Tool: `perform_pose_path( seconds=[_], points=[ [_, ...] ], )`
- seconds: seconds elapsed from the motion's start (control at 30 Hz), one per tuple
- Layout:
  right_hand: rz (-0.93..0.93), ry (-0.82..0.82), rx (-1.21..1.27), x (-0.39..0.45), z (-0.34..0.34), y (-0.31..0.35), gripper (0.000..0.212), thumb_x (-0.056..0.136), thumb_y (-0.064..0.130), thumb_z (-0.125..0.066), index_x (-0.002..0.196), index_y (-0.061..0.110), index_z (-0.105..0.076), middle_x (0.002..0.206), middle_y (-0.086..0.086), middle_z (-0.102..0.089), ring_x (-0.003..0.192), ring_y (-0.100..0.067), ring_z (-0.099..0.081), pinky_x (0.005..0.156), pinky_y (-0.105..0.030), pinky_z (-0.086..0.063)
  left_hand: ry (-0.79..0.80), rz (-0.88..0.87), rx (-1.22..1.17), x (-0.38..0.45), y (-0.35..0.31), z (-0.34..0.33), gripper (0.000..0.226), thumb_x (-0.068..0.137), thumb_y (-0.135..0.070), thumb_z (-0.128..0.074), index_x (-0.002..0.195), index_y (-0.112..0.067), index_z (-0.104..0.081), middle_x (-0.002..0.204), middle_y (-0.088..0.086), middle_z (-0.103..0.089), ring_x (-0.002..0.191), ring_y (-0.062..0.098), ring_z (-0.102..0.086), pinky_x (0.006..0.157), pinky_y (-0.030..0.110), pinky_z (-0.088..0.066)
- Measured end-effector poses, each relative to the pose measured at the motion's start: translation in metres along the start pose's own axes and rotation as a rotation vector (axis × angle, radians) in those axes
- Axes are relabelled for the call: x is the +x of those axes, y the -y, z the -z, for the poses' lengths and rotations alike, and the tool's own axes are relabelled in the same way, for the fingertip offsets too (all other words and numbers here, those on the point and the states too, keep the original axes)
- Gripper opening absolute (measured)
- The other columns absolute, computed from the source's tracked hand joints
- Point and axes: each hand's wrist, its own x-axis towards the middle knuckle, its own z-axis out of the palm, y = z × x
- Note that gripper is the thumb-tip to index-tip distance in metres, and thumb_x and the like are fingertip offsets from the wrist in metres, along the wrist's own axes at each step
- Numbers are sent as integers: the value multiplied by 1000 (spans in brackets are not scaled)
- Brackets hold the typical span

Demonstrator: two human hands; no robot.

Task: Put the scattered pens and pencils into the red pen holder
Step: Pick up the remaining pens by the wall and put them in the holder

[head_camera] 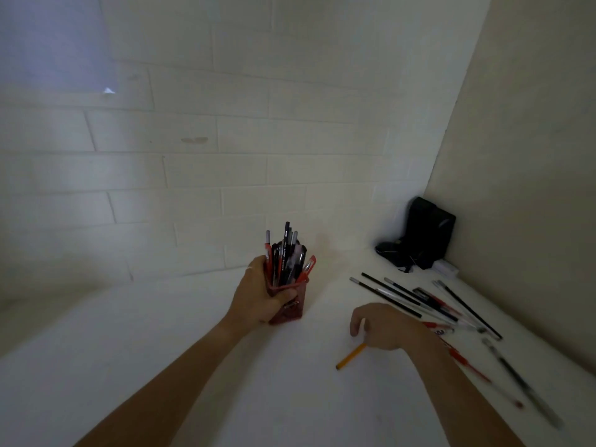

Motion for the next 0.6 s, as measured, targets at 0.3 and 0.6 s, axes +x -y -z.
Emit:
perform_pose_path(
  seconds=[0.3, 0.6],
  points=[
    [252, -195, 10, -6, -11, -14, 20, 83, 23, -75, 80, 32, -58, 90, 6, -53, 76, -6, -50, 66, -16, -38, 8, -2, 16, -10, -7, 0, 66, 68, -26, -84, 122, -15, -49, 112, 0, -61, 97, 14, -59, 77, 14, -44],
    [176, -224, -2, -38, 6, -60, 20, 86, 22, -74, 79, 30, -57, 79, 15, -55, 84, -17, -63, 74, -31, -52, 14, -18, 6, -10, -1, -4, 74, 66, -35, -78, 128, -9, -46, 115, 3, -60, 102, 17, -58, 76, 15, -39]
  ],
)
